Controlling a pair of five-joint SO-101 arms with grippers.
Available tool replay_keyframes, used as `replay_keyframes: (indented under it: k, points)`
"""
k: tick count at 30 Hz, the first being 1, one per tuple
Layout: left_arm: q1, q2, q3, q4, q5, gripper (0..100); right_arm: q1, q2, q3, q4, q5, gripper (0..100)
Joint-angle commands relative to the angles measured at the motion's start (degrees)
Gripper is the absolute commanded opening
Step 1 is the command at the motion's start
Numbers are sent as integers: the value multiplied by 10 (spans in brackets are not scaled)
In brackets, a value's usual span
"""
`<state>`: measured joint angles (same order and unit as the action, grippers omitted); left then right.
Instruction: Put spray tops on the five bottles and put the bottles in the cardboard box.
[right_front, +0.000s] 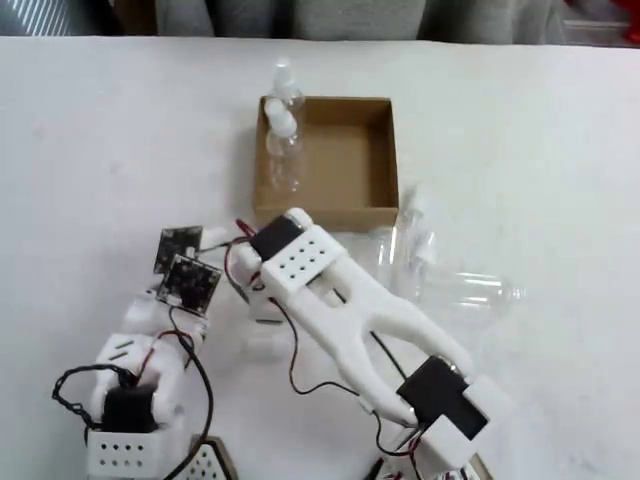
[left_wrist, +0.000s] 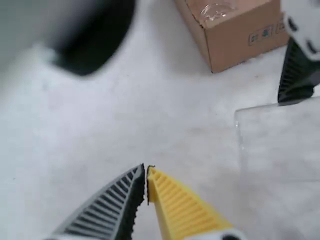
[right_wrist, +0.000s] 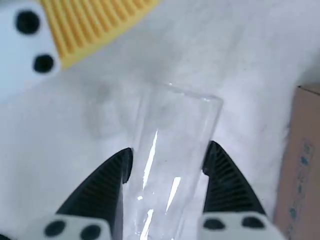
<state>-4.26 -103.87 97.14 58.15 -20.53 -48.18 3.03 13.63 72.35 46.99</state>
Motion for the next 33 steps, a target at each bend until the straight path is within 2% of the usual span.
replay_keyframes:
  k: [1, 5, 7, 12, 17, 23, 26, 33]
  points:
    - [0, -3, -1, 4, -3, 24, -21, 20, -19, -12, 16, 92]
    - [0, -3, -1, 4, -3, 24, -11, 60, -24, -35, 15, 220]
    - [0, -3, -1, 4, -3, 24, 3, 60, -40, -31, 15, 244]
    - [0, -3, -1, 4, -3, 24, 48, 41, -94, 20, -45, 243]
    - [0, -3, -1, 4, -3, 24, 50, 31, -98, 43, -55, 245]
    - [0, -3, -1, 4, -3, 24, 63, 21, -113, 44, -114, 247]
    - [0, -3, -1, 4, -3, 24, 96, 1, -141, 62, -157, 245]
    - [0, -3, -1, 4, -3, 24, 199, -97, -160, 148, -204, 243]
